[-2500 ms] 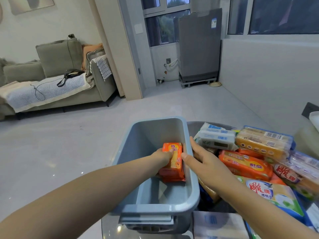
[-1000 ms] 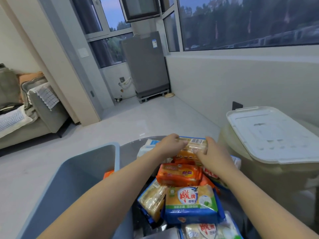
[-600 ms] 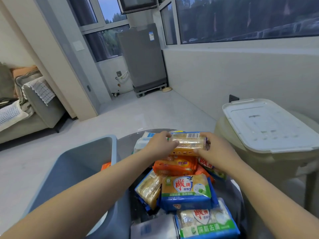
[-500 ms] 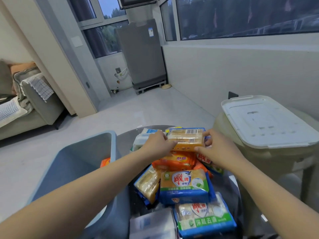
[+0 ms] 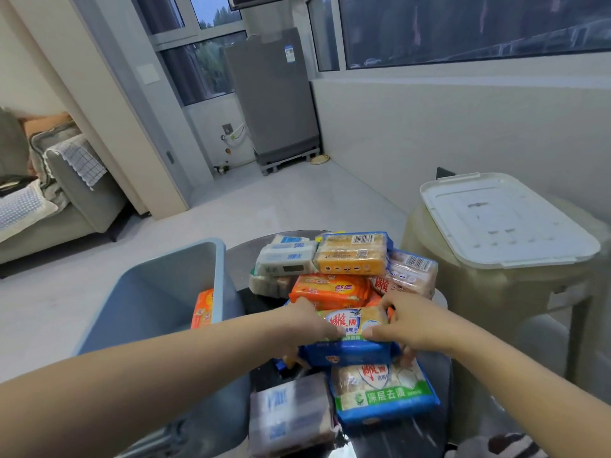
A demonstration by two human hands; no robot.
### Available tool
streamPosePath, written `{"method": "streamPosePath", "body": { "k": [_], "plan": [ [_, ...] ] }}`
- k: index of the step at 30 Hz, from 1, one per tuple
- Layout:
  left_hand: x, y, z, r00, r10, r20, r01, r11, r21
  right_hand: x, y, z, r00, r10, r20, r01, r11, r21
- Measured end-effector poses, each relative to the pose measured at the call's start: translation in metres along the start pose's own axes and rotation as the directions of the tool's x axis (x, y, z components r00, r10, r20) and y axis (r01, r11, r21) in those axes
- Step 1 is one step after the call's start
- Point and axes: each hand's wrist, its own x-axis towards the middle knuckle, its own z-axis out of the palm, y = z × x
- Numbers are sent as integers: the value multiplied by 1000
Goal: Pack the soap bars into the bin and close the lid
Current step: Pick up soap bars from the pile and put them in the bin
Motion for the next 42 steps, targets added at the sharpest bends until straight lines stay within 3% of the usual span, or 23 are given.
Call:
{"method": "streamPosePath", "body": {
  "k": [5, 10, 15, 18, 21, 24, 29, 35, 42],
  "plan": [
    [-8, 0, -6, 990, 53, 134, -52, 999, -14, -10, 6, -17, 1000, 0, -10, 1, 999, 36],
    [-14, -5, 8, 982, 52, 182, -69, 993, 92, -25, 20, -22, 989, 7, 150, -10, 1000, 21],
    [-11, -11, 17, 986, 85, 143, -106, 983, 149, -31, 26, -16, 987, 60, 148, -57, 998, -25],
    [-10, -7, 12, 971, 79, 226, -132, 963, 233, -34, 25, -17, 968, 99, 230, -86, 994, -66],
    [-10, -3, 7, 951, 59, 303, -127, 970, 208, -34, 25, -16, 956, 116, 271, -118, 993, -8],
    [-8, -1, 7, 940, 64, 335, -143, 965, 218, -33, 30, -12, 940, 112, 321, -191, 955, 228],
    [-7, 1, 18, 898, 34, 438, -115, 981, 159, -31, 38, 8, 957, 92, 276, -221, 847, 483],
    [-2, -6, 27, 871, 46, 489, -119, 986, 120, -30, 42, 12, 976, 37, 213, -162, 775, 611],
    [-12, 2, 8, 831, 249, 497, -246, 967, -73, -32, 27, -7, 997, -76, 29, 33, 706, 708]
  ]
}}
